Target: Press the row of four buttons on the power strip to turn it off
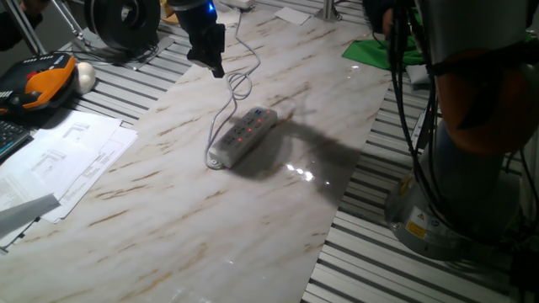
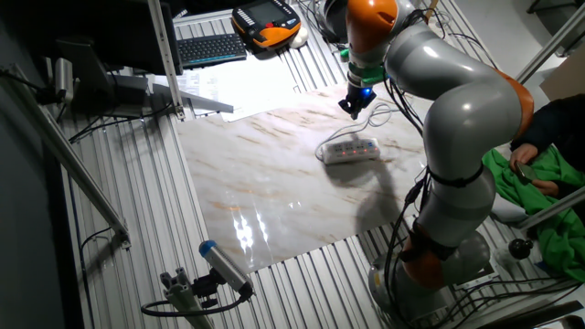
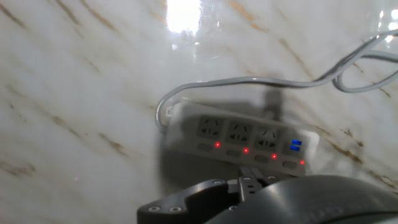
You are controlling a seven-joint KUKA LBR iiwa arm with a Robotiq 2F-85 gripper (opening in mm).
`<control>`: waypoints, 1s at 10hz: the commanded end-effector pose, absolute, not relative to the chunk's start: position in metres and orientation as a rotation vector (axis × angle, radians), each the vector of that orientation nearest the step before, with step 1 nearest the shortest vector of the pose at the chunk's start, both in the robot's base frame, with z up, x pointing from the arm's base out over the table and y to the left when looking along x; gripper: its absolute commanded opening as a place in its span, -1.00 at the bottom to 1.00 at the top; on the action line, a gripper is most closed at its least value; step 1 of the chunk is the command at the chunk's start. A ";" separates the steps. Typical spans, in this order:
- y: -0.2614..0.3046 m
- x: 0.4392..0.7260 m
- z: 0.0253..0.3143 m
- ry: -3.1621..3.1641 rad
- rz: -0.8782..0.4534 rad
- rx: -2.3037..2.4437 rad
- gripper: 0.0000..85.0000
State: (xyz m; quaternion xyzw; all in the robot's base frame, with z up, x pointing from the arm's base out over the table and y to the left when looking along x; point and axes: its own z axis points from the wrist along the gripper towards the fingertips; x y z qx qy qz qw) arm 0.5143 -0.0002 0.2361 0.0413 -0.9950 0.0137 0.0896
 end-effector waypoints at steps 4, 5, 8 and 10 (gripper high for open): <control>0.000 0.514 0.236 -2.945 0.057 0.136 -1.00; 0.000 0.514 0.236 -2.939 0.074 0.139 -1.00; 0.003 0.503 0.223 -2.946 0.093 0.108 -1.00; 0.006 0.494 0.206 -2.961 0.126 0.084 -1.00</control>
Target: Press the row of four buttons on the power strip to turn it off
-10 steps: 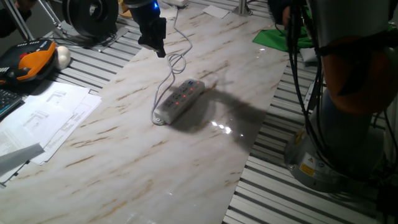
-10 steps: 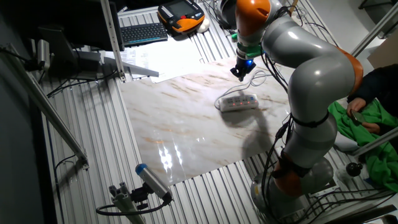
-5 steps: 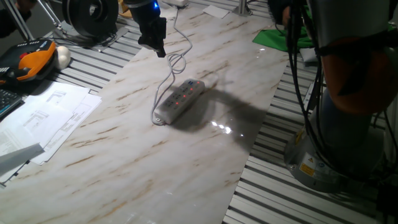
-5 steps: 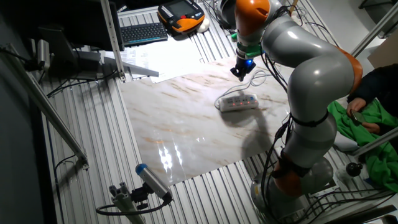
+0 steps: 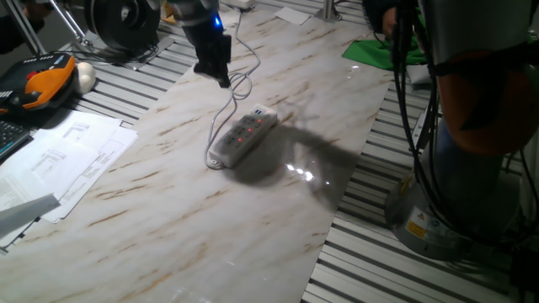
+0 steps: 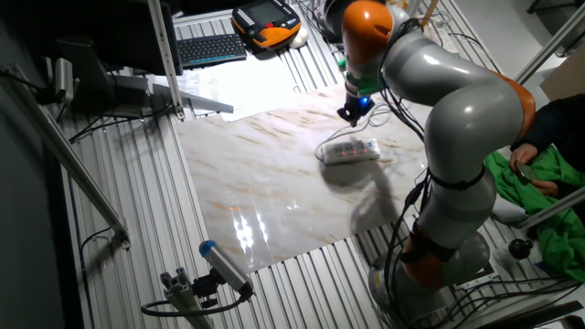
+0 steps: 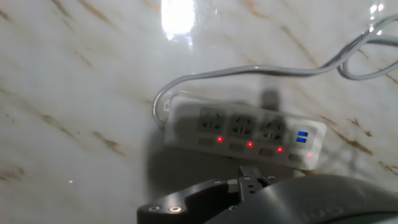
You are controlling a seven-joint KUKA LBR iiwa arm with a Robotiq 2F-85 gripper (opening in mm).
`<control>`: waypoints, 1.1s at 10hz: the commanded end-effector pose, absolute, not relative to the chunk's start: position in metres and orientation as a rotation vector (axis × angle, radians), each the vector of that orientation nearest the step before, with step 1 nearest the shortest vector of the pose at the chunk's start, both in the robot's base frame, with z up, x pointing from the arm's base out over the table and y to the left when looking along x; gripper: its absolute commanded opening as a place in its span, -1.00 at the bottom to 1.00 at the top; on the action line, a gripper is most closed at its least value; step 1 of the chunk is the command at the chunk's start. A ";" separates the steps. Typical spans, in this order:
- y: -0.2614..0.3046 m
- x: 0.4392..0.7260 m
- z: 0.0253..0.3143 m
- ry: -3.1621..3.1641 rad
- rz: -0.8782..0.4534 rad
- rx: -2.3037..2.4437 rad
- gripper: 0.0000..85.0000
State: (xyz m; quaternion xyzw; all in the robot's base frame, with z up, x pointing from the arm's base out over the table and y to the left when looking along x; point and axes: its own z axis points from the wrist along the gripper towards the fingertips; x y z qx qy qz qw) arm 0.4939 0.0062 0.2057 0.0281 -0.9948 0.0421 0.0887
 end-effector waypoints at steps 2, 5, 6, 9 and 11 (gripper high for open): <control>0.013 0.483 0.188 -2.955 0.135 0.087 -1.00; 0.014 0.473 0.158 -2.975 0.089 0.086 -1.00; 0.018 0.472 0.151 -2.987 0.077 0.075 -1.00; 0.023 0.472 0.127 -3.013 0.083 0.074 -1.00; 0.023 0.472 0.120 -3.019 0.084 0.070 -1.00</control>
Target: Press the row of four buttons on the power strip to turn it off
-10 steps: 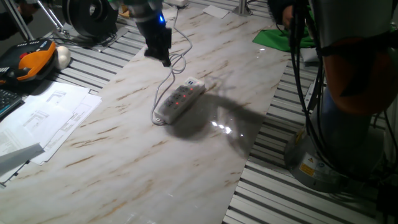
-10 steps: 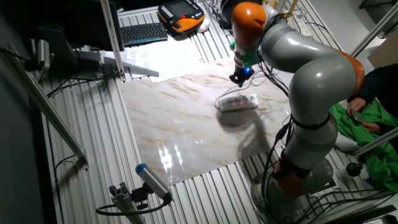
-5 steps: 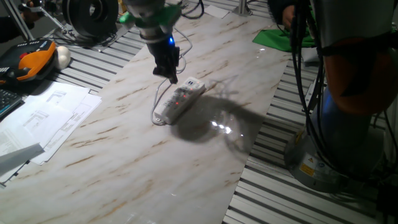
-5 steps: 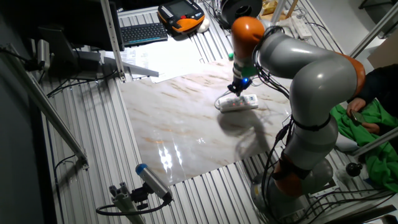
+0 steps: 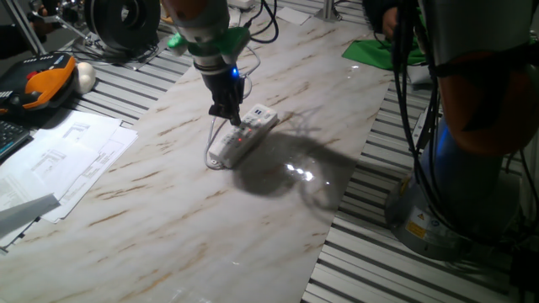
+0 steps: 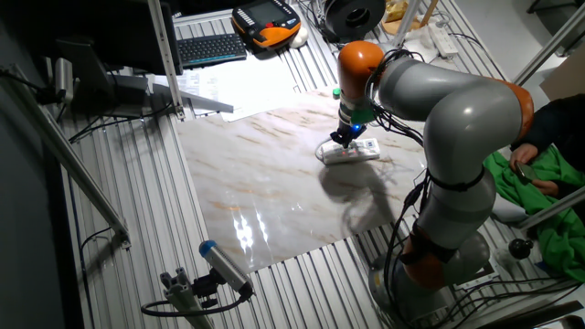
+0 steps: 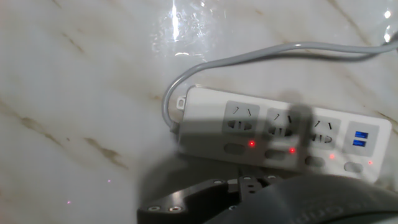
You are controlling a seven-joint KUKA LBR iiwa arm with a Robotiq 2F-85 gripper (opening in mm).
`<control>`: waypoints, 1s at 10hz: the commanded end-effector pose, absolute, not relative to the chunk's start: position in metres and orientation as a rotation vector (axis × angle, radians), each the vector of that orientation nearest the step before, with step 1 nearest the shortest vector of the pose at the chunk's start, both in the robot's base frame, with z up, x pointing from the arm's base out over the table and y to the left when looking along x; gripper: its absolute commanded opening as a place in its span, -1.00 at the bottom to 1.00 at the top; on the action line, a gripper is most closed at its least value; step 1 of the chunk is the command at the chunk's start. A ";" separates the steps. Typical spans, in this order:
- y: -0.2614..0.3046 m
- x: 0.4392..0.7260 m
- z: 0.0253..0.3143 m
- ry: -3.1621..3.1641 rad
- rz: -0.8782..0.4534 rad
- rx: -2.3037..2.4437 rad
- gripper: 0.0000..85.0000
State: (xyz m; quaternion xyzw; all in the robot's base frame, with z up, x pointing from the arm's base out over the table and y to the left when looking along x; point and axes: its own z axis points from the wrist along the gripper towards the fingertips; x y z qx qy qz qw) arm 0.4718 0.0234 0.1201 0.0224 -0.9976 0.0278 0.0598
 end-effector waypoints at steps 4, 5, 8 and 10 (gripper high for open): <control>0.024 0.473 0.114 -3.021 0.082 0.061 -1.00; 0.024 0.473 0.114 -3.020 0.082 0.058 -1.00; 0.024 0.473 0.116 -3.024 0.054 0.030 -1.00; 0.025 0.472 0.116 -3.013 0.049 0.005 -1.00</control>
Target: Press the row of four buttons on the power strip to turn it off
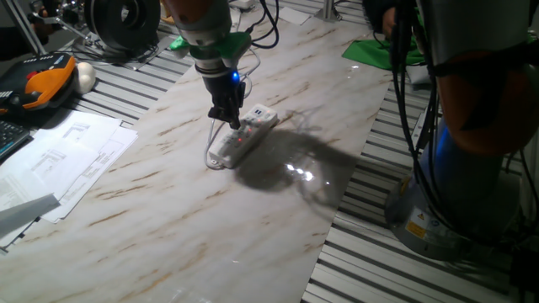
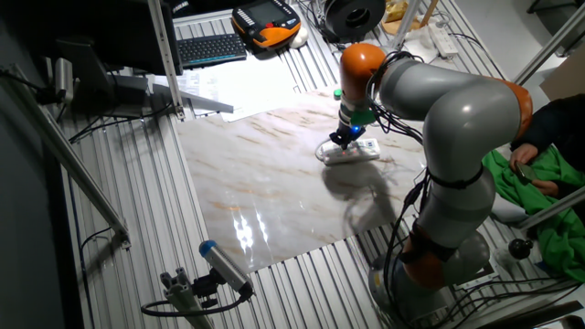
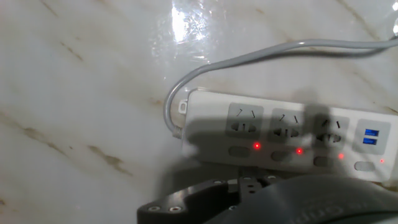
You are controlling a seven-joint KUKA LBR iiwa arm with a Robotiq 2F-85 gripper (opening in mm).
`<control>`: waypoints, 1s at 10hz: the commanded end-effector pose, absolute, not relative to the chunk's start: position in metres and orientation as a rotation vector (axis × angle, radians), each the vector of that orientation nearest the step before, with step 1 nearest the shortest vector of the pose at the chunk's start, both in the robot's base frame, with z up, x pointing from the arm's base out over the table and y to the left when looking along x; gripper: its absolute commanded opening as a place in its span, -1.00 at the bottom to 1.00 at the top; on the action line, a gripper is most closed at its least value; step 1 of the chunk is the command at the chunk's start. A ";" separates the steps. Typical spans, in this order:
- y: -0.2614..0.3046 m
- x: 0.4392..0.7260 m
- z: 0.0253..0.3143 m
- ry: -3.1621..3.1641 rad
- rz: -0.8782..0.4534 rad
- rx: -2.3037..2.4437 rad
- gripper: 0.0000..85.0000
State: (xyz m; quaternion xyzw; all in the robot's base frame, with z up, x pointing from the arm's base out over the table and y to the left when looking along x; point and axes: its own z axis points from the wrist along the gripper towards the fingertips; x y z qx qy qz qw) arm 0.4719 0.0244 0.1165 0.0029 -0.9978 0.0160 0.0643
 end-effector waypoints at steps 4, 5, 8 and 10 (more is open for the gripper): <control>0.025 0.472 0.117 -2.991 0.052 0.015 -1.00; 0.025 0.472 0.117 -2.975 0.078 -0.001 -1.00; 0.025 0.472 0.117 -2.923 -0.006 0.004 -1.00; 0.025 0.472 0.117 -2.922 0.034 0.044 -1.00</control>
